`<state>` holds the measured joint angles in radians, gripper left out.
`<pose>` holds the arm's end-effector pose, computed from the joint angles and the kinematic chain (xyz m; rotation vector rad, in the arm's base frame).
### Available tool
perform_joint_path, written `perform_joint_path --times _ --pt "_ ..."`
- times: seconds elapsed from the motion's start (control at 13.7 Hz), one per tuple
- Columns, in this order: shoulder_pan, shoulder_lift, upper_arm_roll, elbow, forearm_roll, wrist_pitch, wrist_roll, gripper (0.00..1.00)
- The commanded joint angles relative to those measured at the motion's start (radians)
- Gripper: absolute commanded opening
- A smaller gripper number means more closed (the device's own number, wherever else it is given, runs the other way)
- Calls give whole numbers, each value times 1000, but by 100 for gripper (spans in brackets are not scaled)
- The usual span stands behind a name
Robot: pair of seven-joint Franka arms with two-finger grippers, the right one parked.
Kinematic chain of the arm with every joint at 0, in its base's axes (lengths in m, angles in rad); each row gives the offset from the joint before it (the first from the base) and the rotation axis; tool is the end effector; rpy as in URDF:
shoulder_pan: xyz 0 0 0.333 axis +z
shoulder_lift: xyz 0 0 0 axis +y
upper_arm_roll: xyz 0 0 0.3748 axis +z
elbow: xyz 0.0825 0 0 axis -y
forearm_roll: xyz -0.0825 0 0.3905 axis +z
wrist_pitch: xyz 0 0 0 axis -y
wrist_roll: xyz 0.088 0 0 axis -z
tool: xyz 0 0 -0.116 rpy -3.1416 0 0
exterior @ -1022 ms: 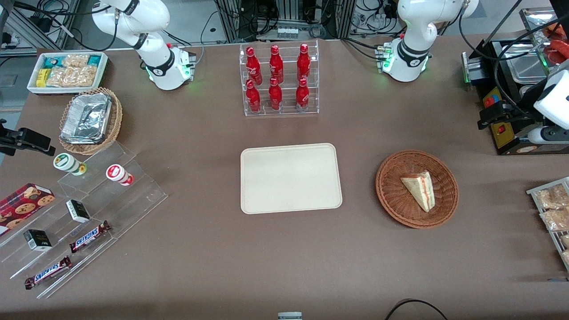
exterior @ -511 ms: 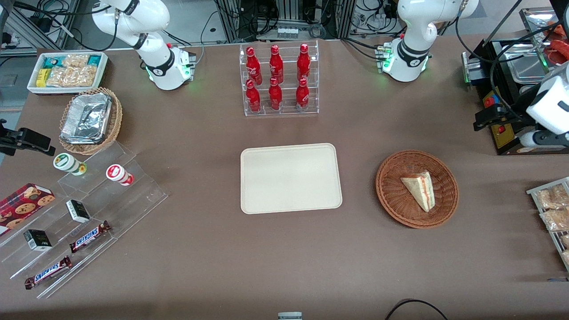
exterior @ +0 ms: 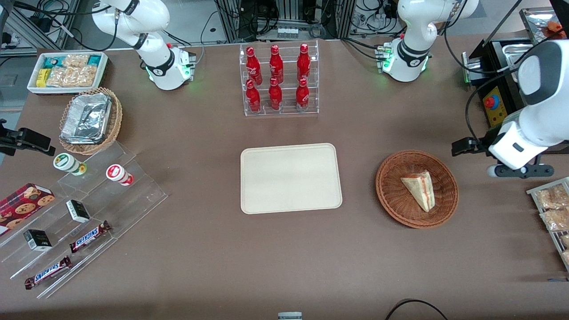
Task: Place sandwich from basket to tray
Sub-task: 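Move the left gripper down over the wrapped sandwich in the wicker basket, then close the left gripper on the sandwich's crust edge and lift it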
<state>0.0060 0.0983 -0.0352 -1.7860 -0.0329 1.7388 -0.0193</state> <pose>0.5857 -0.0196 0.5285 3.1014 -0.0033 -0.2272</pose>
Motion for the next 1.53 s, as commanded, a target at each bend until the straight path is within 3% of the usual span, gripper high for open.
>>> perform_joint_path --times 0.0,0.36,0.73,0.95,1.46 --pt "0 -22 -5 -113 10 123 2 100" --pt "-1 -25 -5 -259 11 339 -43 100" --pt "-20 -22 -8 -398 11 589 -348 100" --pt "-44 14 -8 -395 11 613 -601 100" --pt "-46 113 -8 -356 10 608 -584 100"
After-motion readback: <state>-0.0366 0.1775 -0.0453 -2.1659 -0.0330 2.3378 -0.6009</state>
